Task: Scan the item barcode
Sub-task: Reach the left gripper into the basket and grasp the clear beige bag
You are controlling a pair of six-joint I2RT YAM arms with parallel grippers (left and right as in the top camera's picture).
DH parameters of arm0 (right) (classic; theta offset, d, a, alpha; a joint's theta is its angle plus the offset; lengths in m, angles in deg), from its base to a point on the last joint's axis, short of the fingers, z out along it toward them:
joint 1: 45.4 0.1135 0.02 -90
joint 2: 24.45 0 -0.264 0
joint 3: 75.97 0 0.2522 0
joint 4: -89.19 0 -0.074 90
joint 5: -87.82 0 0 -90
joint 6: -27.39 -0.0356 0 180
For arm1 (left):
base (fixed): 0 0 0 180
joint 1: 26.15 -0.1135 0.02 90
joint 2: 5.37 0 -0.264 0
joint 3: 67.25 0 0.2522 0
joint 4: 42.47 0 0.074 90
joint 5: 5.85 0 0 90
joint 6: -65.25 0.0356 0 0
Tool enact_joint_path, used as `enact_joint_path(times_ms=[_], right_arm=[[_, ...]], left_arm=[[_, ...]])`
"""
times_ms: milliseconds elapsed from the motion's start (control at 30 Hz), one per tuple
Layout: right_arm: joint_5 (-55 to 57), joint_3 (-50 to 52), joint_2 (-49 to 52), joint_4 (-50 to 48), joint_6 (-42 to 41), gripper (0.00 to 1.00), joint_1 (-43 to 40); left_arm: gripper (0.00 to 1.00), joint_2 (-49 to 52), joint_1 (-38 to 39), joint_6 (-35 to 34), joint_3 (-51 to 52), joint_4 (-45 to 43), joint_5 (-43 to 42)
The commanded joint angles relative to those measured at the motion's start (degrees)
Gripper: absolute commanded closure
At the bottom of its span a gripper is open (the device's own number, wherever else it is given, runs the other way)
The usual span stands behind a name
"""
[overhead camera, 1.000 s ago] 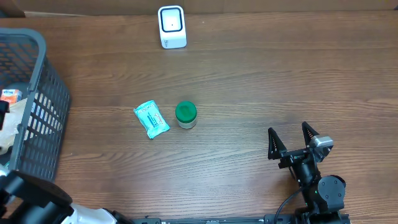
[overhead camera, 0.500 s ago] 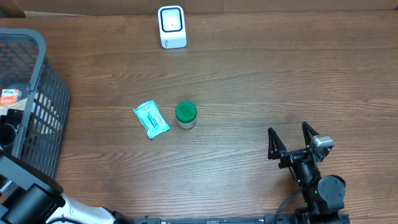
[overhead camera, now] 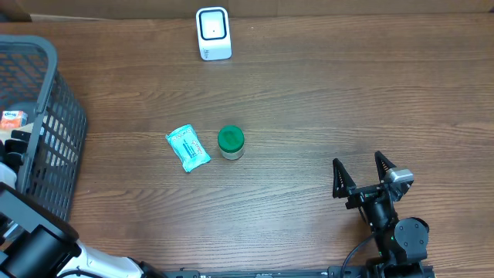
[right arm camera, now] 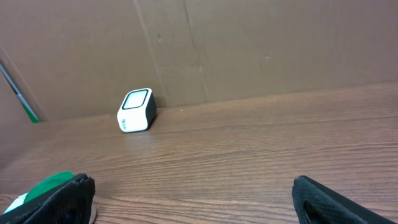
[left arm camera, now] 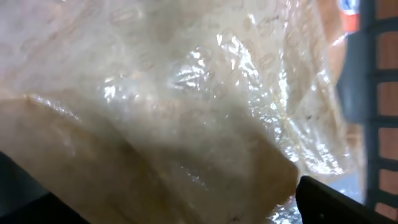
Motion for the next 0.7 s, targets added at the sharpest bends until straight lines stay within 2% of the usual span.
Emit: enact_joint_path(times_ms=[0, 133, 200, 333, 367, 400, 667], right_arm=[[0.5, 0.61, -0.42, -0.22, 0.2, 0.0, -0.26], [0.48, 0.61, -0.42, -0.22, 0.2, 0.0, -0.26], [0.48, 0.61, -0.42, -0.22, 0.2, 0.0, -0.26], [0.48, 0.61, -0.42, -0.22, 0.2, 0.0, -0.26], [0.5, 0.61, -0.42, -0.22, 0.2, 0.0, -0.26], [0.48, 0.61, -0.42, -0.22, 0.2, 0.0, -0.26], [0.48, 0.61, -0.42, -0.22, 0.2, 0.0, -0.26]], left_arm=[[0.01, 0.76, 2.12, 0.83, 1.07, -2.84, -1.79], [0.08, 2.01, 4.33, 1.01, 1.07, -5.95, -0.02], [0.23, 3.04, 5.27, 1.01, 1.07, -6.45, 1.44], [0.83, 4.57, 5.73, 0.96, 1.07, -6.78, 1.84], [0.92, 4.68, 5.7, 0.94, 1.07, -6.95, 1.81], [0.96, 4.68, 5.7, 0.94, 1.07, -7.04, 1.79], [0.96, 0.07, 5.64, 0.96, 0.52, -6.71, -3.39]])
